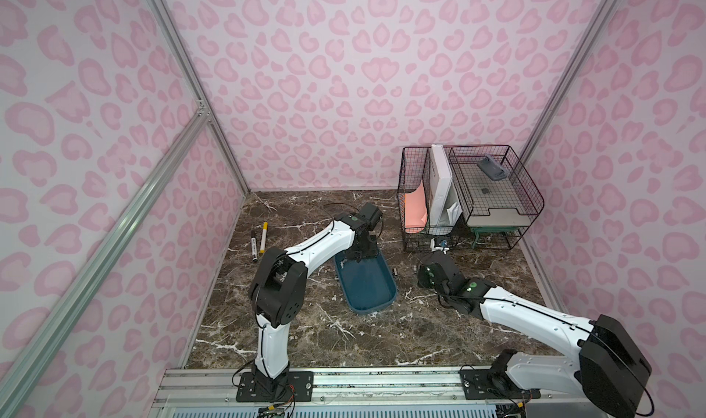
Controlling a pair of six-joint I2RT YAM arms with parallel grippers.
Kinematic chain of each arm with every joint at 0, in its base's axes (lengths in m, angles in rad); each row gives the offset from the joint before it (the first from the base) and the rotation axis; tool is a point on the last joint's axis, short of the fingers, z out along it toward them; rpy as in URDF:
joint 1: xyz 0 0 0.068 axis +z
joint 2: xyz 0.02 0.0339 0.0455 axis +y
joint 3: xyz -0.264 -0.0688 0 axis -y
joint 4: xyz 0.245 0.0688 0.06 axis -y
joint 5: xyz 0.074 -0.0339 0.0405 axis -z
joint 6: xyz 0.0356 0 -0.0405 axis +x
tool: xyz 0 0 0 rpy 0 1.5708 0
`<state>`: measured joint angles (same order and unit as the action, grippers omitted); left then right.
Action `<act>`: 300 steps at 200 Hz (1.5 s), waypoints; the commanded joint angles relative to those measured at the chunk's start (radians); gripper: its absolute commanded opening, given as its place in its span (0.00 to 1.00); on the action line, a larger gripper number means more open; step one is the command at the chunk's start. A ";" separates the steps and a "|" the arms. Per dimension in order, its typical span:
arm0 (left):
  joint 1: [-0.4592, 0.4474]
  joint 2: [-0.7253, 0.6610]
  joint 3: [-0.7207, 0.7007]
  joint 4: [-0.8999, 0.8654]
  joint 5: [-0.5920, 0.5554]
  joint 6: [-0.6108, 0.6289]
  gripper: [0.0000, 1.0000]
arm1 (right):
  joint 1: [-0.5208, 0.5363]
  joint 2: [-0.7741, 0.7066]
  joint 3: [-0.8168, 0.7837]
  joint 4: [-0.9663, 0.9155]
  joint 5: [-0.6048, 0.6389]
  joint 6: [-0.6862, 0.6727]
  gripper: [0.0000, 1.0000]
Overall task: Take out the socket from the storage box
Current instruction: Pick up the socket head from the storage box.
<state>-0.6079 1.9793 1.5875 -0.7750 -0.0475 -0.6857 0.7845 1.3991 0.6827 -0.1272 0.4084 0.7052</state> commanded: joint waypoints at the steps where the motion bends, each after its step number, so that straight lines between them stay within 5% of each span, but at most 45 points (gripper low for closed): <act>1: 0.001 0.036 0.020 0.008 -0.043 -0.020 0.44 | -0.016 -0.002 -0.010 0.061 -0.030 -0.003 0.30; 300: 0.005 0.170 0.025 0.089 -0.036 -0.094 0.25 | -0.054 0.008 -0.028 0.071 -0.067 0.013 0.29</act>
<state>-0.6014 2.1456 1.6131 -0.6933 -0.0864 -0.7799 0.7319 1.4033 0.6548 -0.0872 0.3473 0.7101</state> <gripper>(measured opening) 0.265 0.287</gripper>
